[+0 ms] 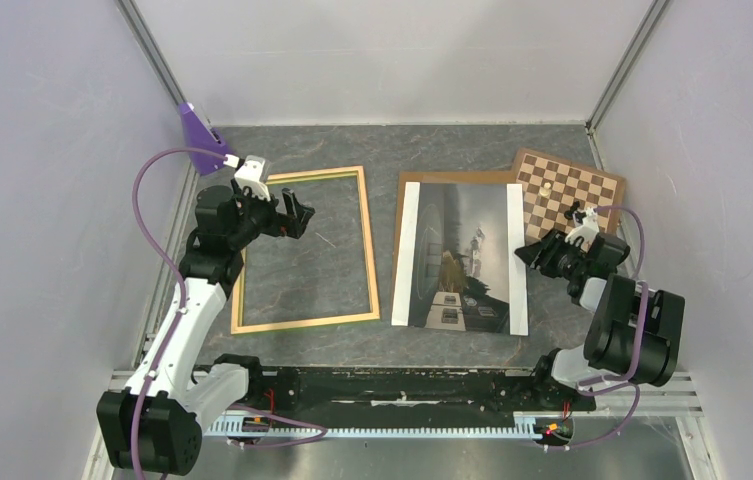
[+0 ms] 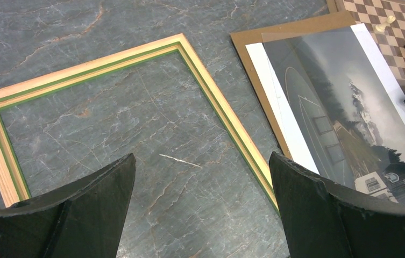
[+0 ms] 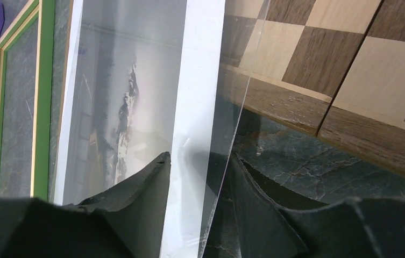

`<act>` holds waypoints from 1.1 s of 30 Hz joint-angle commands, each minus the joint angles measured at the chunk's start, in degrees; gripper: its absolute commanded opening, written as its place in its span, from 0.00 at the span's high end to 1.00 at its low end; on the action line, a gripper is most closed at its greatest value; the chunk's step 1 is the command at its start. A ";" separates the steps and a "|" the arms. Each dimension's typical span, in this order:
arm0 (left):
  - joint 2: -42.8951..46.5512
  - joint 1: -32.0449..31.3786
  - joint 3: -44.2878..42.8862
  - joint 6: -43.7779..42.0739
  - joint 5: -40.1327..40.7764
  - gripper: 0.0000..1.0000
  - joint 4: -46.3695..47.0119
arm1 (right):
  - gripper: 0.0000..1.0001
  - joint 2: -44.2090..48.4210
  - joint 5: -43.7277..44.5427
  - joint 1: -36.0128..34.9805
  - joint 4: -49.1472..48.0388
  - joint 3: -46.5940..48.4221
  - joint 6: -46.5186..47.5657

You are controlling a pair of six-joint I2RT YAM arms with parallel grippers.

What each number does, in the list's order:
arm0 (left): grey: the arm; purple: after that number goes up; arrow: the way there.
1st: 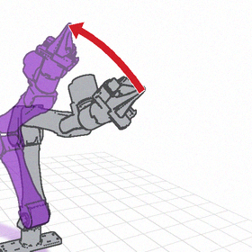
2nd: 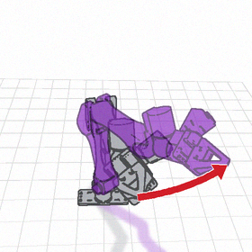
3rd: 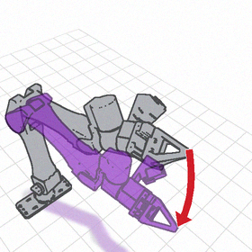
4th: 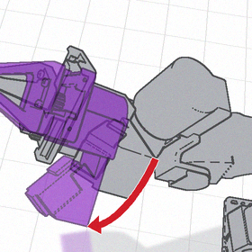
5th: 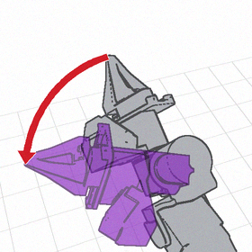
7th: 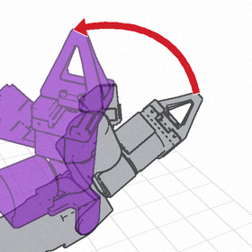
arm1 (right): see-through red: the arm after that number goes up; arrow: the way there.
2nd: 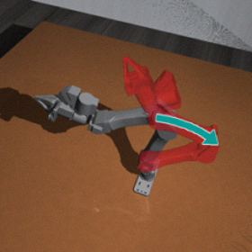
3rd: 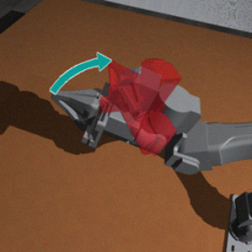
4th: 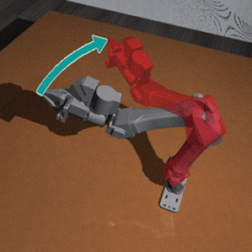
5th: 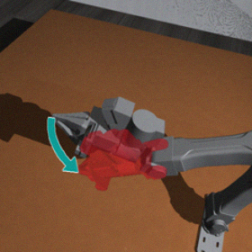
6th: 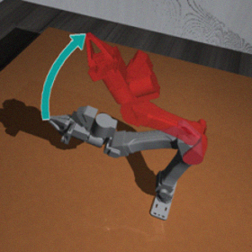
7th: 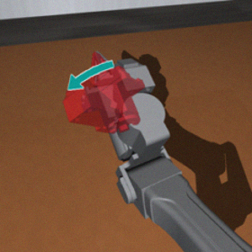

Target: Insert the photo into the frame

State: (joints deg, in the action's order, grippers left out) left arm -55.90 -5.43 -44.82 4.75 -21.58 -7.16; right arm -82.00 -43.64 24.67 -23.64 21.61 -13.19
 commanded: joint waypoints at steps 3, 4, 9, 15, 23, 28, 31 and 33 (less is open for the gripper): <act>-0.14 0.16 -0.19 -2.82 -1.36 0.00 1.95 | 0.55 -1.55 -2.20 0.90 -5.52 2.22 -2.27; -0.11 0.14 -0.25 -2.82 -1.36 0.00 1.97 | 0.55 -1.51 -2.39 0.99 -5.69 2.22 -2.59; -0.14 0.16 -0.18 -2.82 -1.36 0.00 1.89 | 0.56 -0.47 -3.01 1.43 -6.63 2.26 -3.54; -0.11 0.16 -0.20 -2.86 -1.51 0.00 1.96 | 0.57 0.07 -3.91 1.61 -7.47 2.45 -4.72; 0.02 0.16 -0.19 -2.92 -1.61 0.00 1.88 | 0.58 0.60 -5.09 2.05 -8.47 2.48 -5.81; 0.04 0.16 -0.24 -2.99 -1.73 0.00 1.91 | 0.60 1.06 -6.30 2.05 -9.31 2.48 -6.75; 0.04 0.16 -0.24 -3.00 -1.71 0.00 1.88 | 0.61 1.20 -7.01 2.05 -10.11 2.26 -7.51; 0.03 0.16 -0.19 -3.00 -1.79 0.00 1.88 | 0.61 1.15 -7.72 2.05 -10.91 1.97 -8.18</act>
State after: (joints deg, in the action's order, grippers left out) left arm -55.90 -5.43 -44.80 4.58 -21.65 -7.18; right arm -82.17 -48.38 26.50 -30.15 22.17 -19.84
